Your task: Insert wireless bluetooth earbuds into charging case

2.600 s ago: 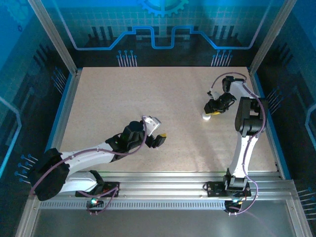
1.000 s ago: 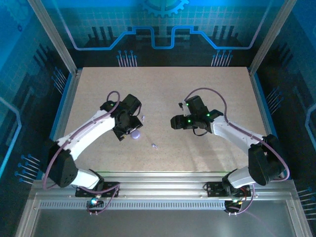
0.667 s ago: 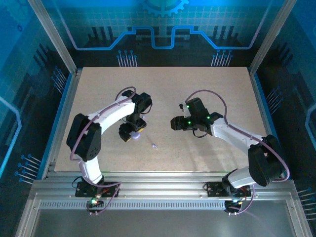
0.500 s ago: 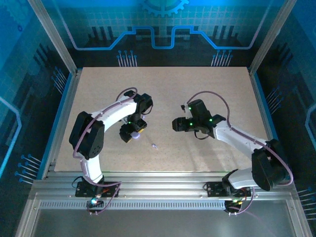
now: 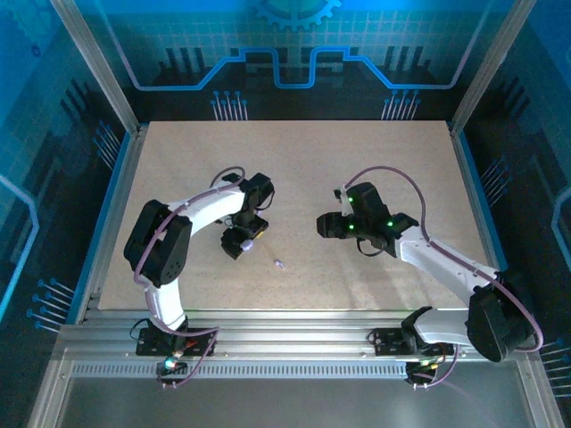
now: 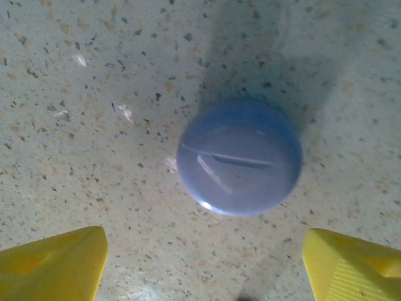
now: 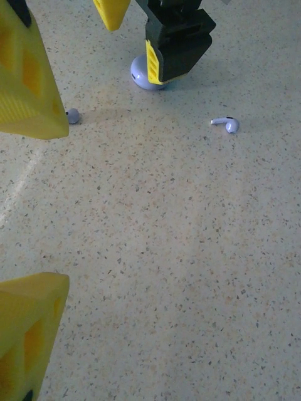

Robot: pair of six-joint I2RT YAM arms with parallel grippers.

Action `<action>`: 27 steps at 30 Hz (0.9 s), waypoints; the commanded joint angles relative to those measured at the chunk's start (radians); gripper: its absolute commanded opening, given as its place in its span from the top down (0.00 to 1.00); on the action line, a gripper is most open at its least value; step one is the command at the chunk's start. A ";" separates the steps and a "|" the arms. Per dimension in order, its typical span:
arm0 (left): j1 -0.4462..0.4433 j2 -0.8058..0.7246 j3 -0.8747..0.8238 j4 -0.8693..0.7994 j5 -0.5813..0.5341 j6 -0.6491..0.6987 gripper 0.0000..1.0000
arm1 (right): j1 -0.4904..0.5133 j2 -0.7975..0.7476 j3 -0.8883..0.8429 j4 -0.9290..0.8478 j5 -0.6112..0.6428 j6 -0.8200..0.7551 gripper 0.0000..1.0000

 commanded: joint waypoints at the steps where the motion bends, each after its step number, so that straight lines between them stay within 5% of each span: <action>1: 0.028 -0.029 -0.043 0.040 0.031 -0.037 0.17 | 0.013 -0.021 -0.015 0.000 0.015 0.002 0.41; 27: 0.070 0.005 -0.085 0.110 0.039 -0.003 0.24 | 0.029 -0.048 -0.015 0.001 0.037 0.025 0.43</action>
